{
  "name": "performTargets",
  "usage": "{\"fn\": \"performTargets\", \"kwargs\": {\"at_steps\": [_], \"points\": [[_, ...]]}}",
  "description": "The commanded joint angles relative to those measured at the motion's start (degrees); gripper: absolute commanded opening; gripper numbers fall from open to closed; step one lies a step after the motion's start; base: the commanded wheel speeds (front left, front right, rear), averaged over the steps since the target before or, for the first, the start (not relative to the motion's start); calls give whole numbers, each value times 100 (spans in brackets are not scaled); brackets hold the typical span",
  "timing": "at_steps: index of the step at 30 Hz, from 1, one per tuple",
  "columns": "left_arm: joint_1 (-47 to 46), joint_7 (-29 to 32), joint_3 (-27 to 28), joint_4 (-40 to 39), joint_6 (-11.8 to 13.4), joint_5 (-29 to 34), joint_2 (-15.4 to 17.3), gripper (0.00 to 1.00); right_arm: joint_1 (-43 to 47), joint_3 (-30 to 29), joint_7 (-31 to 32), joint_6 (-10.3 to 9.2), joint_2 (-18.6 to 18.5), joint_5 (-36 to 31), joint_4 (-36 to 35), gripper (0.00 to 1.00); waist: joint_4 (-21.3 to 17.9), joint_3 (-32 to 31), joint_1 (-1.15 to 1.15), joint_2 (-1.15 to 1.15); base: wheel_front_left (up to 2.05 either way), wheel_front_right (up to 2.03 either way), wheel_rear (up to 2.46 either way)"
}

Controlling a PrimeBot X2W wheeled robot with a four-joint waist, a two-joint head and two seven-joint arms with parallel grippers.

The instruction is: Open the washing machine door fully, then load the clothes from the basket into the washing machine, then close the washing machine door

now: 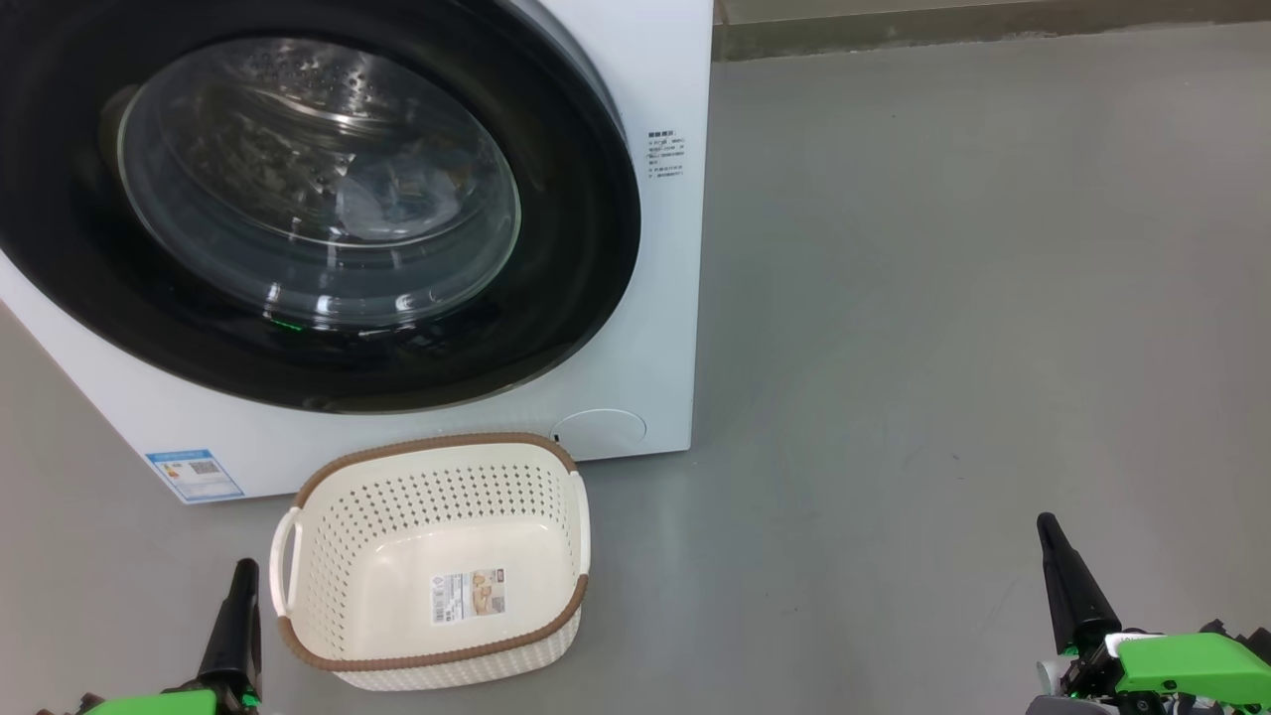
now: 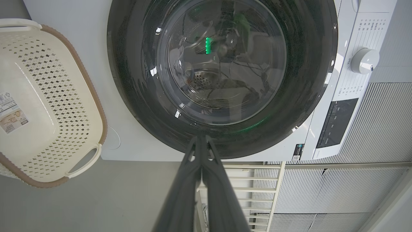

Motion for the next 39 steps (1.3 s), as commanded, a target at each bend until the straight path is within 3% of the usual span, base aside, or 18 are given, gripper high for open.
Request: {"fn": "performTargets", "kwargs": {"at_steps": [1,39], "points": [[-229,26,188,-108,-20,-21,111,0,-251,123,29,-6,-18,-4,-140,0,0,0,0,0,0,0,0],[-229,26,187,-109,-20,-21,111,0,-253,107,41,-6,-7,-16,-139,0,0,0,0,0,0,0,0]]}}
